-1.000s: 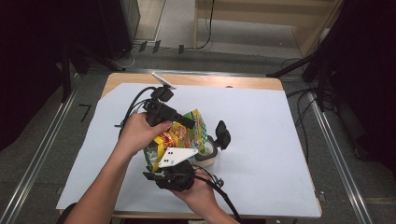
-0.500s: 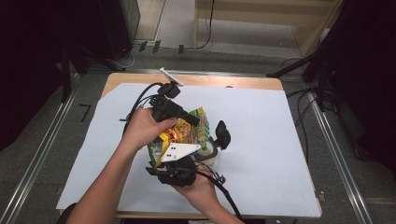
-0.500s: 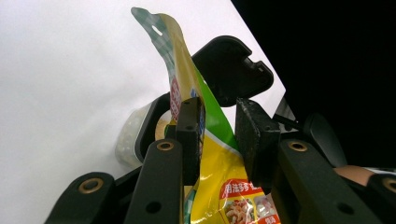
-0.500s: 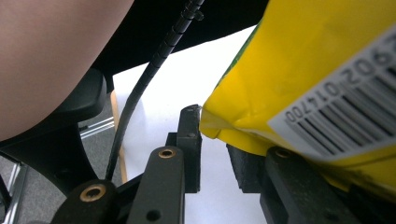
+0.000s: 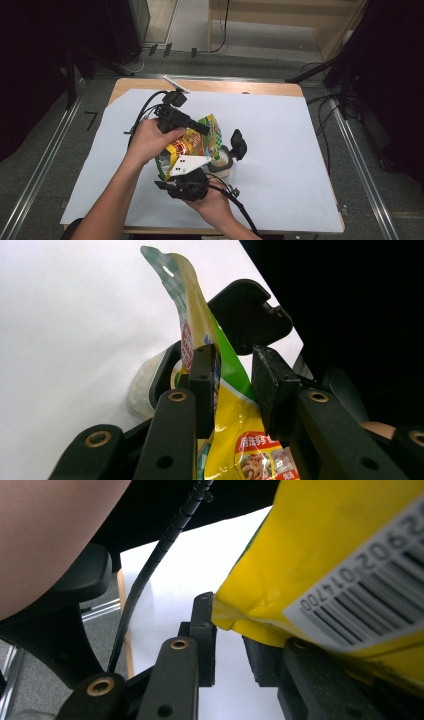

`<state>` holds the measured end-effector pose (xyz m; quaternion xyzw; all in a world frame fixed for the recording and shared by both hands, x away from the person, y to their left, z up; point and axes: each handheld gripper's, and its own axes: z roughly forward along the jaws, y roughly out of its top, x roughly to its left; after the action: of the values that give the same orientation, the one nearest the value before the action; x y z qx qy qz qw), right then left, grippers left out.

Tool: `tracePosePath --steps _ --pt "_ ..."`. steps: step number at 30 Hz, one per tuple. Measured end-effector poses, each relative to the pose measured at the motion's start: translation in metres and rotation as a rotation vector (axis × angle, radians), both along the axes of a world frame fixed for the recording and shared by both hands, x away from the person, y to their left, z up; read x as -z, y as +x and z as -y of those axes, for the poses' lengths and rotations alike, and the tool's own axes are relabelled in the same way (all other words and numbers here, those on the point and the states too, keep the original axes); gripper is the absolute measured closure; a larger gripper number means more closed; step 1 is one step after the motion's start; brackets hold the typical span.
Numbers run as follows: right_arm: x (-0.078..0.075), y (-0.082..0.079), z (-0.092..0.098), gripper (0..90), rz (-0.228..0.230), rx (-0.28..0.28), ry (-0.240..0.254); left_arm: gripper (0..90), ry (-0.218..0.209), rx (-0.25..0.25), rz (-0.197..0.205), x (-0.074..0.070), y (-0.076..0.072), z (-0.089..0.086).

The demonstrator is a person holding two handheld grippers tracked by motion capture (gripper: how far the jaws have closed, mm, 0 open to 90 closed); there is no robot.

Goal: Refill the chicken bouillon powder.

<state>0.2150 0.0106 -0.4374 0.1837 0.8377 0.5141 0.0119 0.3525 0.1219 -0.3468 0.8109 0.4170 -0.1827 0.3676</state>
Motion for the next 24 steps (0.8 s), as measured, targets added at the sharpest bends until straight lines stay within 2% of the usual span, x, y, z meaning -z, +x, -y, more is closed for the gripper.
tracePosePath --steps 6,13,24 --pt "-0.0003 0.0004 0.0005 76.6 -0.003 -0.010 -0.003 72.0 -0.005 -0.009 -0.008 0.0013 0.0016 -0.0025" --pt "-0.0004 0.0003 0.0008 77.0 -0.005 -0.008 -0.005 72.0 -0.027 0.003 -0.022 0.0032 0.0030 -0.0023" --pt "-0.0012 -0.0006 0.0007 77.0 -0.003 -0.006 -0.003 71.8 -0.027 0.007 -0.023 0.0025 0.0022 -0.0007"
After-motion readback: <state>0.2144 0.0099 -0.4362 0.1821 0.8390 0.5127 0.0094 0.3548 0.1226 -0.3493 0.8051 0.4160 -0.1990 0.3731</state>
